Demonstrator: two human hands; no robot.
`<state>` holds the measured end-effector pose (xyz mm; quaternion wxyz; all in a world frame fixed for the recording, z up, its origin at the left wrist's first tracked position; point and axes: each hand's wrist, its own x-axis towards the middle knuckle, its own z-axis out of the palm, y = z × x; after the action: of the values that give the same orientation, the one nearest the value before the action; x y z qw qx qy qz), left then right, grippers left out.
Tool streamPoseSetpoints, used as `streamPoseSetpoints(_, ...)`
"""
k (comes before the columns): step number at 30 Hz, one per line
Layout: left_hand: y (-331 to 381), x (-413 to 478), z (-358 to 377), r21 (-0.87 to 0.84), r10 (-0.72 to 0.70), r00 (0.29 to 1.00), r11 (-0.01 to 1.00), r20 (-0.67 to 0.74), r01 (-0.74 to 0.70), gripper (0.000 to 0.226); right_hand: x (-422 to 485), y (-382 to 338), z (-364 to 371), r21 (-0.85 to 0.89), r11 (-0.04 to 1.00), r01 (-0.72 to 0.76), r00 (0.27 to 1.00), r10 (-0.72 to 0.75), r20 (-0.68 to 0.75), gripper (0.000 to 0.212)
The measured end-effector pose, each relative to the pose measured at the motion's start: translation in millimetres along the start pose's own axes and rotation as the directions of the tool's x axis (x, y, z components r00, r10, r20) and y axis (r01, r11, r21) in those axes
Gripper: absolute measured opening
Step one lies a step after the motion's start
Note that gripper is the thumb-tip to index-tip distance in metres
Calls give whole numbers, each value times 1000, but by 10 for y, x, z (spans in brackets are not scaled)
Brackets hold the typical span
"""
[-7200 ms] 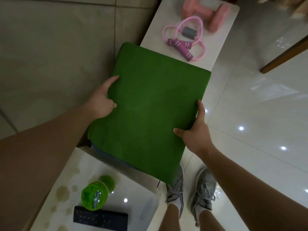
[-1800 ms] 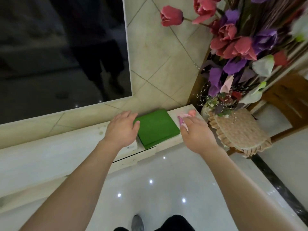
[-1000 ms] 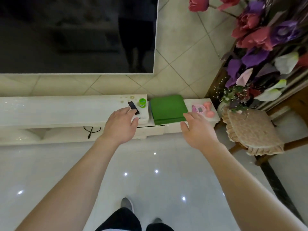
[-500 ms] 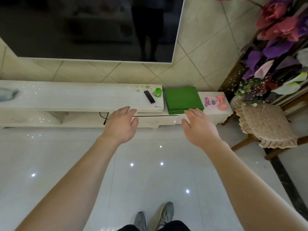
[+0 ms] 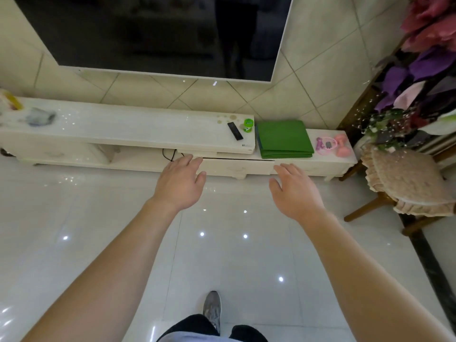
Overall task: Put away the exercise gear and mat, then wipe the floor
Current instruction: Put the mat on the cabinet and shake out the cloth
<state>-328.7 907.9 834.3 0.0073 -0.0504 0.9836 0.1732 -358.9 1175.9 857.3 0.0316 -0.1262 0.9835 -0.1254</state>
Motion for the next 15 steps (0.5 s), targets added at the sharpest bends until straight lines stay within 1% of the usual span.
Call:
streamPoseSetpoints(2,47,-165,21,2,-16,1000,1000,-16,16,48,-133,29,10,3,1000,14,1000,-14,11,46)
streamPoseSetpoints(8,216,-751,187,10,-55,998,998,-13,55,48,-613,173,36,-21,998,64,997,-63,46,49)
streamPoseSetpoints(15,170,-1427,303,5,-102,994,995,-27,102,47,-1100,149,141,-30,990,137,986,-134,95,48)
